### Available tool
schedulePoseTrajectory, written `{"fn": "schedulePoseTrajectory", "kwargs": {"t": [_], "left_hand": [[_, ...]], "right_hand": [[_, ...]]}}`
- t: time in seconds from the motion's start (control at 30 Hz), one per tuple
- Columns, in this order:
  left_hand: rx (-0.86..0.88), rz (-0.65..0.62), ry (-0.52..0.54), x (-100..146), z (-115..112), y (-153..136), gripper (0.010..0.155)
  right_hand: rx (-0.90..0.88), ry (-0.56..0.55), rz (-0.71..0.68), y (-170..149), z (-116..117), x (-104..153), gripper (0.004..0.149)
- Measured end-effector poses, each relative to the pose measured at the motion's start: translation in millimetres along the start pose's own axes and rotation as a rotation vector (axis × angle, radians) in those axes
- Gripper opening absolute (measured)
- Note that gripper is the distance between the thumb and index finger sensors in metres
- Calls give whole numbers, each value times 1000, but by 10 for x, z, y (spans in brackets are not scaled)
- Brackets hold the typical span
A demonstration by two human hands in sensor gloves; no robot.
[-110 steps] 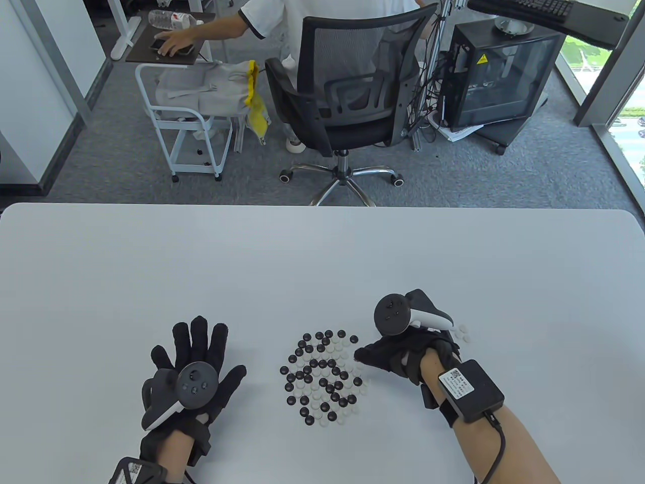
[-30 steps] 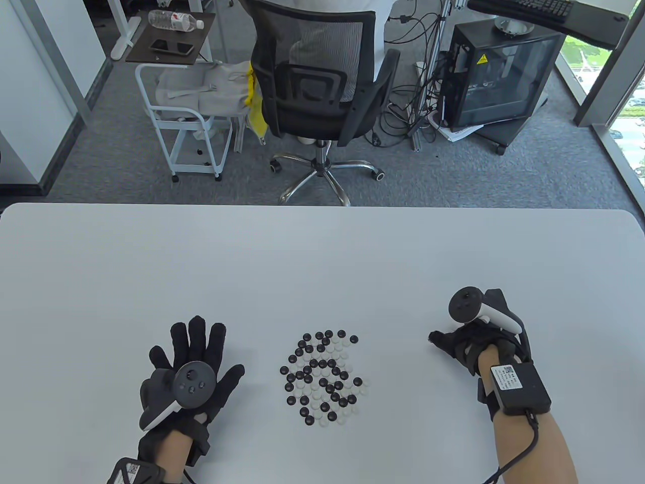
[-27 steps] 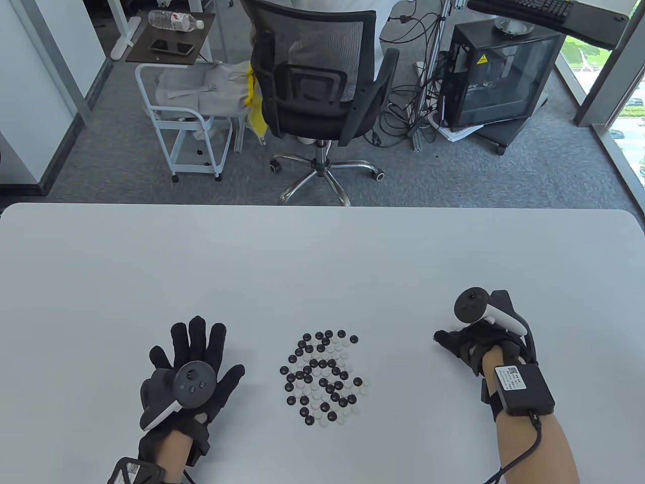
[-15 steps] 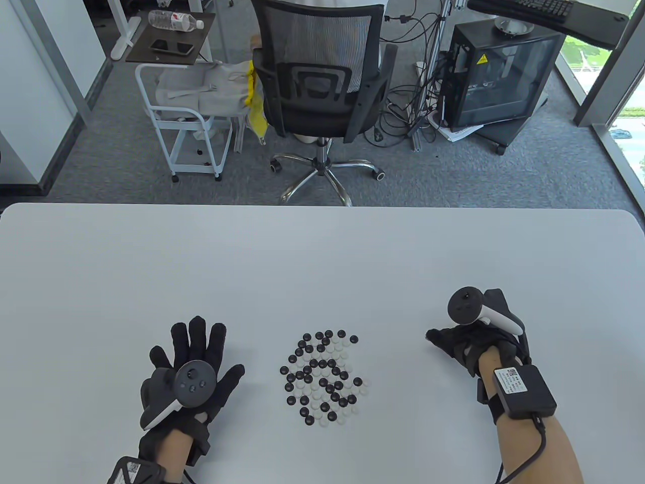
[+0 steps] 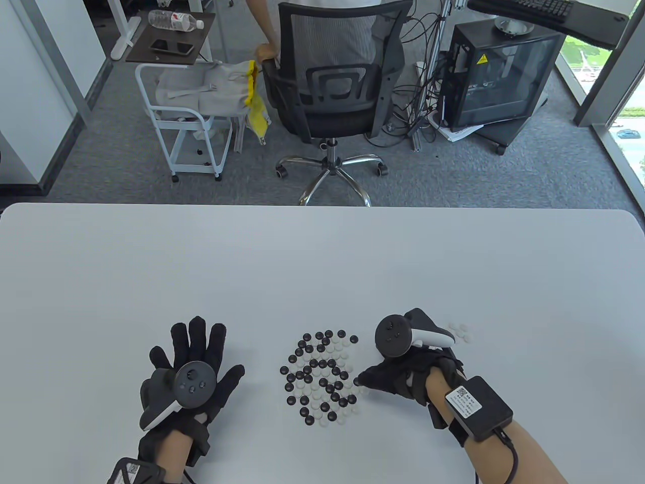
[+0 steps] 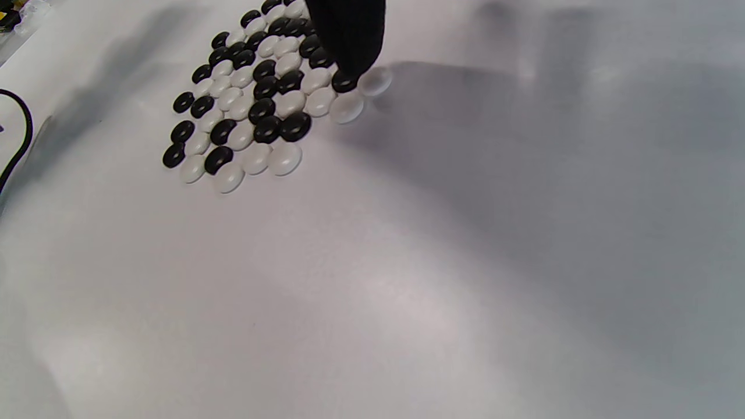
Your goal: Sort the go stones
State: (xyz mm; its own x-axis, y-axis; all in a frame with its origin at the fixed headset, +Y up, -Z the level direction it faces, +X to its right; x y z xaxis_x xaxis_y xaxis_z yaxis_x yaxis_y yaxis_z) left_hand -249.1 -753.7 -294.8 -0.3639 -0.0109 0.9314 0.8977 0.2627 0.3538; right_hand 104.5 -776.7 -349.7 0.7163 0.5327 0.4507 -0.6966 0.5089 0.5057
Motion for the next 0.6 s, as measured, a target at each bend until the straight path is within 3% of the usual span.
{"fn": "schedulePoseTrajectory", "kwargs": {"t": [0.13, 0.27, 0.6], "left_hand": [[3, 0, 5, 5, 5, -7, 85], [10, 0, 11, 13, 12, -19, 85], [8, 3, 13, 10, 12, -28, 85]], "right_hand": [[38, 25, 41, -39, 40, -49, 67], [-19, -28, 121, -318, -63, 130, 68], [-202, -214, 401, -1320, -158, 979, 68]]}}
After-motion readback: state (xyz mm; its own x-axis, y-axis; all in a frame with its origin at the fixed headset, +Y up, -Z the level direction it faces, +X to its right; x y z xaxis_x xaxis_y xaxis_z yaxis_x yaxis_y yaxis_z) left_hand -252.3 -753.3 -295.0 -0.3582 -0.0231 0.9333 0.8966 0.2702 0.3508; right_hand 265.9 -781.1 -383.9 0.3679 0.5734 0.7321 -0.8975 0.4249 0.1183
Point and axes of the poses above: the tracker on the back of each hand, its own y axis roughly to the thumb side, its own x axis roughly from the fingertips to the wrist, z = x × y, the point moved 3 cm from there along -x, roughly from the wrist to the fingertips, and after that the axes turned 10 degrees about -z, right-handed, at the moved point
